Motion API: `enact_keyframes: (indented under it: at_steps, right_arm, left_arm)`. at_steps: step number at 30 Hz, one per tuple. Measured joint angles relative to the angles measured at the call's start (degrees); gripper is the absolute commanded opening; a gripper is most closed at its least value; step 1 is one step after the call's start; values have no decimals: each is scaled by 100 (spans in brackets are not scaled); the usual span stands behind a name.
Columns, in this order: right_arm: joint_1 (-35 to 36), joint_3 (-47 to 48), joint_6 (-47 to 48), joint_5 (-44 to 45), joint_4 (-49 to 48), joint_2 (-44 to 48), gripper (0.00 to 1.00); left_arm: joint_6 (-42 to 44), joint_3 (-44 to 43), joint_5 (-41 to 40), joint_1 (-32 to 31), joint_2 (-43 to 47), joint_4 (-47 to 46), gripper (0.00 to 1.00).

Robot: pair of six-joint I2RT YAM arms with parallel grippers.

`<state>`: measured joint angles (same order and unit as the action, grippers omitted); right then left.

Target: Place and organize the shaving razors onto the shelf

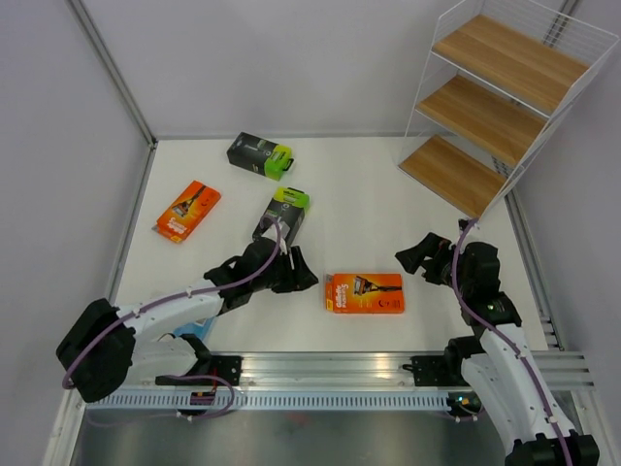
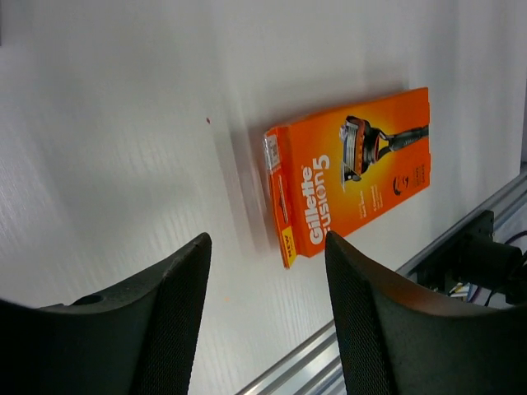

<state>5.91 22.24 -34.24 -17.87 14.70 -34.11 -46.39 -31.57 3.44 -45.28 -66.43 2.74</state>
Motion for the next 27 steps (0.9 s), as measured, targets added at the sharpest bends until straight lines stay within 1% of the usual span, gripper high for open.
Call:
enact_keyframes:
  at_steps: [3,5,9,11,15,22,27]
  right_arm:
    - [0,-4,0,-4,111,39,98]
    - [0,-31,-2,-7,146,83,98]
    - [0,-201,-4,-35,184,223,98]
    - [0,-262,-4,-44,216,229,98]
    - [0,-317,0,-48,260,210,98]
    - [0,-319,2,-46,251,42,98]
    - [0,-361,2,-48,243,76,98]
  left_arm:
    - [-52,107,-90,-2,-269,-533,62]
    - [-109,125,-35,-7,-466,-863,59]
    - [-208,107,166,-9,-1211,-1403,57]
    - [-219,107,221,-13,-1440,-1453,57]
    - [-219,105,282,-11,-1585,-1578,56]
    - [-223,98,590,-11,-2092,-2092,48]
    - [-223,243,726,-13,-2194,-2420,43]
